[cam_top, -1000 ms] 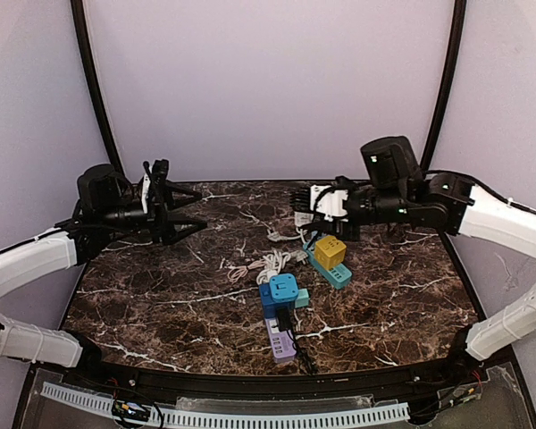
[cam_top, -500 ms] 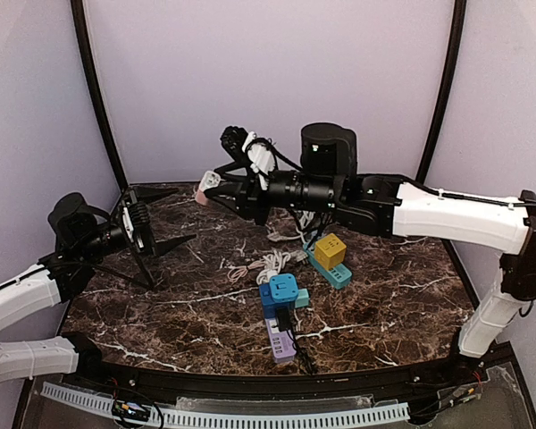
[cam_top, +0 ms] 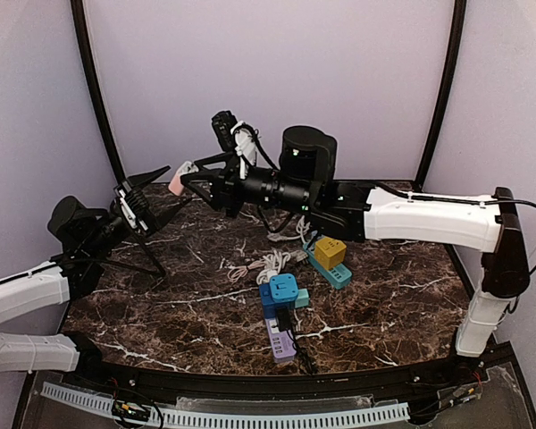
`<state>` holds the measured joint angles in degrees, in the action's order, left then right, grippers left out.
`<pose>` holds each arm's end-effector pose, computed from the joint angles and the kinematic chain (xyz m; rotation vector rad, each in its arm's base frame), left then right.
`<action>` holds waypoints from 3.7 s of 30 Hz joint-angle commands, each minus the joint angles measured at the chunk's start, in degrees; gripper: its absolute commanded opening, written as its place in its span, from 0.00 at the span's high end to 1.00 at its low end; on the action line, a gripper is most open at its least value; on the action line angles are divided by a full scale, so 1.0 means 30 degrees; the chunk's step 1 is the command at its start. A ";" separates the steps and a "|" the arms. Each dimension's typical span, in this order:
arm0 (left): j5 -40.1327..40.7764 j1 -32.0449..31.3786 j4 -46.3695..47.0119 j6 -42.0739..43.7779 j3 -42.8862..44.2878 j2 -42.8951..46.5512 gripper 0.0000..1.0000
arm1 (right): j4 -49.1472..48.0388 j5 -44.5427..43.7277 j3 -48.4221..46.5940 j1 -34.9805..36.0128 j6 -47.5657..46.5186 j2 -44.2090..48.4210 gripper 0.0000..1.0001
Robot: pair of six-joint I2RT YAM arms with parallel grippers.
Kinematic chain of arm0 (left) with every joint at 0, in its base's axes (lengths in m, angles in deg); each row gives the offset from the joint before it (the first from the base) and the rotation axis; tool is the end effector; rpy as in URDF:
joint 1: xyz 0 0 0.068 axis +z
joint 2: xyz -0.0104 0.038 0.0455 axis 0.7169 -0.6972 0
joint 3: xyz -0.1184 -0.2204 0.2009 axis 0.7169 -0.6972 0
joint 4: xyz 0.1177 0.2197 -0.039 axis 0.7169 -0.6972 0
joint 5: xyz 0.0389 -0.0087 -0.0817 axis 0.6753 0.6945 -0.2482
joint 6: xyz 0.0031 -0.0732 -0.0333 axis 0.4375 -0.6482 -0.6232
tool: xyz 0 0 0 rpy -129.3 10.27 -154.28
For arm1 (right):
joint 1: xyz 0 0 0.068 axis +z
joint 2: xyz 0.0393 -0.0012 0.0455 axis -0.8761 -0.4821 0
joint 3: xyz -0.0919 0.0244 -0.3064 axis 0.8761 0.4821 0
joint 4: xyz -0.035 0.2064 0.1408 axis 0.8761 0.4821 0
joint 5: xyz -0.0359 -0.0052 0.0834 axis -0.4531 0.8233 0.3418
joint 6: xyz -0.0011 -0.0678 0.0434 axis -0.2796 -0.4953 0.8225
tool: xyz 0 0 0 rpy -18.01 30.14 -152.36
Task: Insert the plug
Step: Pick up the plug from the center of the board.
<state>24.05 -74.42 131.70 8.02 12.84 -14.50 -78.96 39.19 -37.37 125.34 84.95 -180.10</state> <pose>0.1599 -0.1219 0.3815 0.9503 0.6841 -0.0830 0.1939 0.4288 0.4430 -0.9148 1.2649 1.0847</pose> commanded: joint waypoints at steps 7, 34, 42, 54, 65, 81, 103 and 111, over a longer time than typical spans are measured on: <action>0.0115 -0.0537 0.2153 -0.0784 0.0449 -0.0484 0.50 | -0.1815 -0.0156 -0.0024 0.0197 0.1188 -0.0210 1.00; 0.0664 -0.1035 0.2547 -0.0661 0.0471 -0.0535 0.99 | -0.1672 0.0755 0.0704 0.0099 0.2978 -0.0855 0.89; -0.0389 -0.1021 -0.3181 -0.2497 0.0653 0.1229 0.99 | 0.1218 0.0692 0.0729 -0.0366 0.1306 0.0795 0.26; -0.4171 -0.1000 -1.2084 -0.5718 0.2024 0.1985 0.99 | 0.9383 0.5217 -0.0097 -0.0680 -0.6905 0.2893 0.13; -0.6315 -0.1006 -1.4754 -0.7555 0.3147 0.1047 0.99 | 1.2769 0.4950 -0.2950 -0.0213 -0.9167 0.0171 0.26; -0.6735 -0.1006 -1.4932 -0.6942 0.3432 0.0606 0.99 | 1.2487 0.4321 -0.2925 -0.0307 -0.8914 -0.0655 0.81; -0.6896 -0.0216 -0.4195 -1.6639 0.5175 -0.0722 0.30 | -0.8122 0.4092 0.3551 -0.1343 -0.1784 0.2353 1.00; -0.6860 -0.0215 -0.1045 -1.9115 0.6934 -0.2086 0.41 | -0.9518 0.4579 0.3461 -0.1314 -0.1879 0.1889 1.00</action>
<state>5.07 -75.25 121.34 -43.74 31.18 -20.66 -101.03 52.37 -27.27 121.10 78.05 -173.58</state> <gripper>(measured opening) 0.610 0.269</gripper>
